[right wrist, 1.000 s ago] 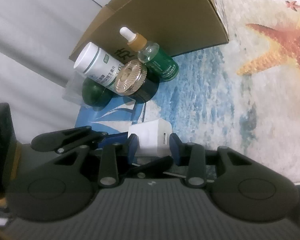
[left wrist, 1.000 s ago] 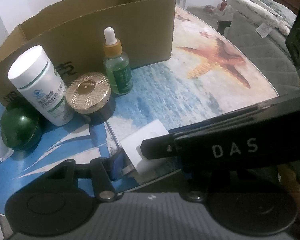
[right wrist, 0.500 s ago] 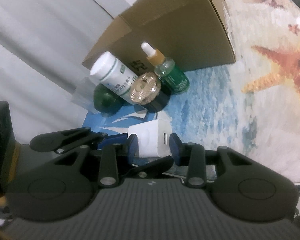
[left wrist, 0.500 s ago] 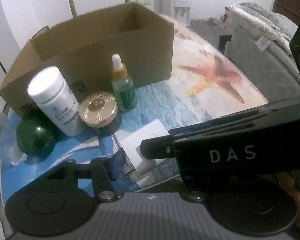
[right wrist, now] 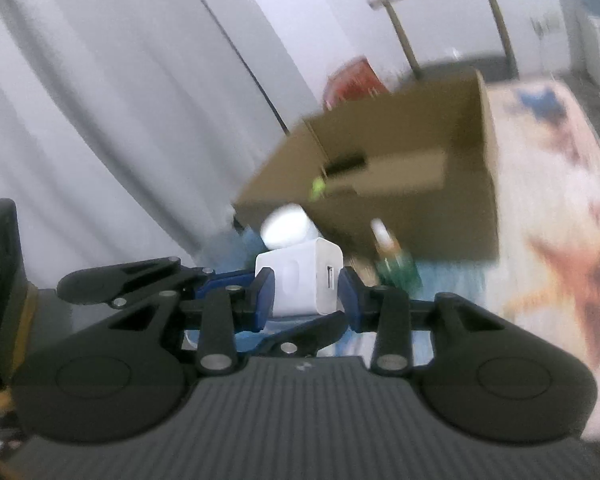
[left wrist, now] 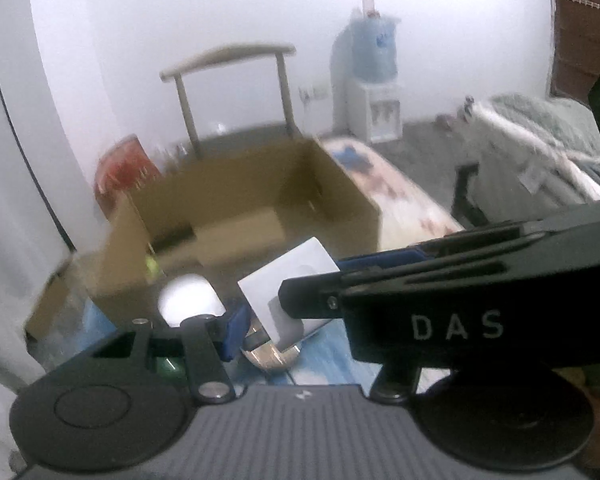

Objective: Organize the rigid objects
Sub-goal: 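Carry the charger block into the box and open the right tool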

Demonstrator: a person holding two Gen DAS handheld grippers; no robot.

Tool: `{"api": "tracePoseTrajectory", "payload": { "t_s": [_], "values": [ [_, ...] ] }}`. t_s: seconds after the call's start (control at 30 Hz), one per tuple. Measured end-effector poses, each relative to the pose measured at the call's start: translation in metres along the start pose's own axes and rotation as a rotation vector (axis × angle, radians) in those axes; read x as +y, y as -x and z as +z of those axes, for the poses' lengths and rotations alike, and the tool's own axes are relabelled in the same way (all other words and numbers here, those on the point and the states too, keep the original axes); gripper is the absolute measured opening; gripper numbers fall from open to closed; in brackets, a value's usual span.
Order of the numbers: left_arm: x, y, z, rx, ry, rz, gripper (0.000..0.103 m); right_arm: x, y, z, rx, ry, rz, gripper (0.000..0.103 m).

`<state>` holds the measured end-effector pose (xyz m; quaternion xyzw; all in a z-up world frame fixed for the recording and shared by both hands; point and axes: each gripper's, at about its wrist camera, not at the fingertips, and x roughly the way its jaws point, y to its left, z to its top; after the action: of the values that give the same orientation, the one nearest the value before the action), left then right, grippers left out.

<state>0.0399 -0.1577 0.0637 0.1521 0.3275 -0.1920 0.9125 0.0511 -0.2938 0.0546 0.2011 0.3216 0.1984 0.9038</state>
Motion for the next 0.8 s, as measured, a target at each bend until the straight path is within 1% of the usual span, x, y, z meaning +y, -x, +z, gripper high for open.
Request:
{"api": "tracePoseTrajectory", "payload": {
  "t_s": [0.13, 0.2, 0.27, 0.33, 0.4, 0.47, 0.57, 0.67, 0.8],
  "values": [
    [0.023, -0.001, 0.034, -0.032, -0.004, 0.026, 0.058, 0.017, -0.005, 0.037, -0.045, 0.07, 0.02, 0.036],
    [0.036, -0.011, 0.051, -0.021, -0.005, 0.033, 0.058, 0.021, -0.013, 0.059, -0.049, 0.091, 0.028, 0.036],
    [0.051, -0.028, 0.068, 0.01, -0.007, 0.037, 0.058, 0.021, -0.029, 0.083, -0.031, 0.098, 0.038, 0.036],
    [0.067, -0.051, 0.085, 0.063, -0.012, 0.033, 0.058, 0.016, -0.051, 0.104, 0.005, 0.093, 0.044, 0.036],
    [0.085, -0.082, 0.099, 0.139, -0.004, 0.017, 0.058, 0.01, -0.077, 0.125, 0.057, 0.077, 0.048, 0.036],
    [0.102, -0.115, 0.11, 0.217, 0.01, -0.001, 0.058, -0.005, -0.111, 0.145, 0.127, 0.031, 0.056, 0.036],
    [0.12, -0.164, 0.118, 0.322, 0.027, -0.024, 0.058, -0.03, -0.162, 0.167, 0.225, -0.046, 0.068, 0.036],
    [0.127, -0.207, 0.118, 0.408, 0.034, -0.032, 0.058, -0.054, -0.204, 0.18, 0.314, -0.115, 0.072, 0.036],
    [0.132, -0.248, 0.108, 0.513, 0.054, -0.029, 0.058, -0.087, -0.254, 0.186, 0.427, -0.219, 0.07, 0.036]
  ]
}}
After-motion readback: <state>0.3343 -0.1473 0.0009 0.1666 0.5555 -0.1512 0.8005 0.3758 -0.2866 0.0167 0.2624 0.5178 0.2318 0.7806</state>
